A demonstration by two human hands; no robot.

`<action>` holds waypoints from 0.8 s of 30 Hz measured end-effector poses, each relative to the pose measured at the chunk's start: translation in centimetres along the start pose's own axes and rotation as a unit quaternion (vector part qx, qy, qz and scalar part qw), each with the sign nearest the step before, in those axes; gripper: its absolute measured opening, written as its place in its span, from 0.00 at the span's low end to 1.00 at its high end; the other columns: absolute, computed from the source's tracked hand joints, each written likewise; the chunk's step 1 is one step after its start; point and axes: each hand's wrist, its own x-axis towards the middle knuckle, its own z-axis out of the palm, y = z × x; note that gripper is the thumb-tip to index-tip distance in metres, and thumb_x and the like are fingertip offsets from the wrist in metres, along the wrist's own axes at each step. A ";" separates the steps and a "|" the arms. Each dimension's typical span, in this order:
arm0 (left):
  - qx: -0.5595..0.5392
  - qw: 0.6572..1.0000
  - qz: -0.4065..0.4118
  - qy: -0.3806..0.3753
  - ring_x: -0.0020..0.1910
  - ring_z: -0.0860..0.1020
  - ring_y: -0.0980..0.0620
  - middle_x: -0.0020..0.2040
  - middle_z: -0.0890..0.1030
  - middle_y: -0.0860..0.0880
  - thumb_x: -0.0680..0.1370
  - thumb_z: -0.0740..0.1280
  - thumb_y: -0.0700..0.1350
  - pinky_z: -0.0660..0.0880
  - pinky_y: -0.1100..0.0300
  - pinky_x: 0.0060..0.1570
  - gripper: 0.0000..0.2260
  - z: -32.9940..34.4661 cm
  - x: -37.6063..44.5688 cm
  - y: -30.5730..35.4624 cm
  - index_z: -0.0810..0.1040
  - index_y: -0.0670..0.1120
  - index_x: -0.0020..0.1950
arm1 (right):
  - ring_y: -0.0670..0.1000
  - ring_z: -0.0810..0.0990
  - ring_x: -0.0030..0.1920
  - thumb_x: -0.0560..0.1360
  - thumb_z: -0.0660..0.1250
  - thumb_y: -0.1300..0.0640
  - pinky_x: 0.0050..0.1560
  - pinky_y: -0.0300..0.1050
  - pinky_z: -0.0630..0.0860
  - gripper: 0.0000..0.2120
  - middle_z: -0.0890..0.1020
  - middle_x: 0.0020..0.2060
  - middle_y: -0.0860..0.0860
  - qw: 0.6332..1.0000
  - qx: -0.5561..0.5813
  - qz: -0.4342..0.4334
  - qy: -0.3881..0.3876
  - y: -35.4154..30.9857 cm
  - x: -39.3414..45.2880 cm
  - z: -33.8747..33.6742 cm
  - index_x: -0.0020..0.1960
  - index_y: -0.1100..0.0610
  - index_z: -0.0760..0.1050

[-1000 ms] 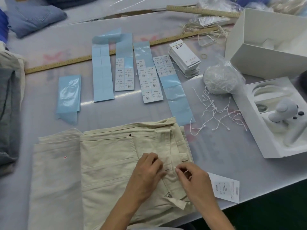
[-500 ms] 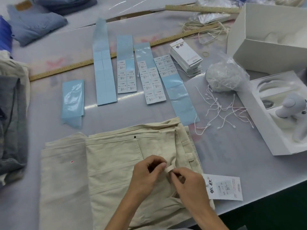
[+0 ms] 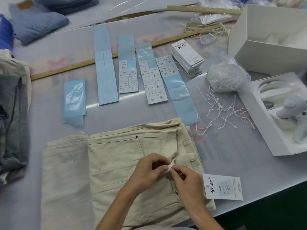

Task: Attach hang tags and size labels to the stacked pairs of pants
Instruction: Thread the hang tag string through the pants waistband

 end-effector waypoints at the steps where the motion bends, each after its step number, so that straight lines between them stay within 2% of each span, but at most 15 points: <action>1: -0.013 1.000 -0.002 -0.007 0.45 0.81 0.54 0.45 0.83 0.51 0.75 0.73 0.34 0.75 0.61 0.48 0.11 -0.2 0.0 0.0 0.87 0.49 0.49 | 0.41 0.82 0.38 0.74 0.75 0.55 0.39 0.35 0.75 0.06 0.85 0.36 0.39 1.000 -0.006 0.005 -0.009 0.1 0.0 0.0 0.43 0.43 0.85; 4: -0.050 0.999 0.008 -0.017 0.45 0.80 0.46 0.46 0.81 0.47 0.70 0.69 0.32 0.75 0.53 0.46 0.14 -0.4 -0.1 0.0 0.88 0.48 0.46 | 0.41 0.82 0.39 0.75 0.74 0.53 0.40 0.37 0.76 0.04 0.85 0.36 0.39 0.999 -0.021 0.012 -0.035 0.2 -0.2 0.2 0.46 0.44 0.86; 8: 0.000 0.999 0.038 0.008 0.45 0.81 0.56 0.46 0.84 0.56 0.74 0.73 0.32 0.73 0.66 0.45 0.13 0.2 -0.2 -0.3 0.87 0.49 0.49 | 0.43 0.83 0.39 0.75 0.74 0.56 0.42 0.38 0.77 0.05 0.86 0.36 0.43 0.998 0.038 0.034 -0.023 0.4 -0.2 0.3 0.44 0.46 0.86; 10: 0.028 0.999 0.033 0.008 0.44 0.80 0.59 0.45 0.83 0.59 0.74 0.74 0.34 0.72 0.70 0.45 0.11 0.3 0.1 -0.3 0.87 0.50 0.49 | 0.44 0.83 0.40 0.75 0.74 0.57 0.43 0.41 0.79 0.06 0.86 0.37 0.43 0.998 0.041 0.031 -0.026 0.4 -0.2 0.4 0.44 0.46 0.86; 16: 0.069 0.996 0.047 -0.021 0.44 0.80 0.54 0.45 0.82 0.55 0.74 0.74 0.35 0.74 0.65 0.45 0.08 -0.2 0.3 -0.1 0.86 0.48 0.45 | 0.43 0.81 0.34 0.76 0.74 0.57 0.37 0.37 0.75 0.08 0.84 0.32 0.44 0.999 0.037 0.016 -0.025 0.1 0.0 0.0 0.41 0.45 0.85; 19: 0.078 0.995 0.054 -0.007 0.43 0.80 0.55 0.43 0.82 0.55 0.76 0.72 0.39 0.75 0.65 0.42 0.05 -0.3 0.1 -0.2 0.84 0.49 0.46 | 0.43 0.82 0.35 0.77 0.72 0.56 0.40 0.41 0.78 0.08 0.85 0.33 0.44 0.997 0.008 0.008 -0.077 -0.7 0.3 -0.8 0.42 0.45 0.85; 21: 0.042 0.998 0.028 0.024 0.38 0.80 0.55 0.40 0.82 0.53 0.79 0.69 0.40 0.77 0.63 0.35 0.05 0.0 -0.1 -0.2 0.81 0.50 0.46 | 0.41 0.83 0.40 0.77 0.72 0.56 0.45 0.42 0.80 0.08 0.85 0.38 0.39 0.992 -0.040 -0.022 -0.119 -1.2 0.6 -2.1 0.46 0.43 0.86; 24: -0.139 0.985 -0.039 0.097 0.35 0.80 0.48 0.40 0.84 0.44 0.83 0.64 0.37 0.76 0.57 0.25 0.05 -0.3 0.1 0.4 0.75 0.44 0.48 | 0.35 0.82 0.51 0.77 0.73 0.54 0.53 0.32 0.77 0.11 0.82 0.50 0.30 0.984 -0.095 -0.121 -0.095 -1.6 0.9 -4.9 0.53 0.38 0.83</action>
